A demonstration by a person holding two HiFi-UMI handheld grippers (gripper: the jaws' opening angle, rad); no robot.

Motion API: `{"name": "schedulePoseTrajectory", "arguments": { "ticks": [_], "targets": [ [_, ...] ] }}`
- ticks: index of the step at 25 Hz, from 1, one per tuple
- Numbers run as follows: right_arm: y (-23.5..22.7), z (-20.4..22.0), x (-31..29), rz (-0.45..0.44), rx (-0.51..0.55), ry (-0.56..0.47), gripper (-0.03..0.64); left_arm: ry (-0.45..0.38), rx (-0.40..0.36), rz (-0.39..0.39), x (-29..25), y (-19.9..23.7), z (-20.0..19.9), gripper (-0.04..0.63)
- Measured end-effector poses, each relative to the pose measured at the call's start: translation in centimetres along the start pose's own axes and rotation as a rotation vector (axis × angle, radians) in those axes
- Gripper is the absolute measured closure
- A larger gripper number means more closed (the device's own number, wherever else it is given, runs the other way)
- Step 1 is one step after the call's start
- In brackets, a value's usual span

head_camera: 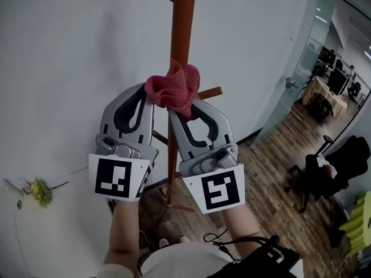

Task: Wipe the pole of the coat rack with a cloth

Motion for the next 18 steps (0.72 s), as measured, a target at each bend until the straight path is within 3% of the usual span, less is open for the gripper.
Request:
{"name": "schedulePoseTrajectory", "arguments": {
  "ticks": [13,18],
  "targets": [
    [1.3,3.4,2.2,-0.015,-0.038,0.08,0.537,0.068,0.06,-0.023,1.8,-0.5,3.2,0.583],
    [1.6,5.9,3.9,-0.156,0.249,0.299,0.537,0.091,0.068,-0.026,2.3,-0.8,4.0,0.583]
  ]
}}
Point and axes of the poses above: the fingertips, and each gripper's own axes: x backward along the fingers, y to its left, z out of its underside, the point moved 7 cm from there along x, backward along the fingers, and after that the axes turned 12 degrees about z, right-handed, at the moved point
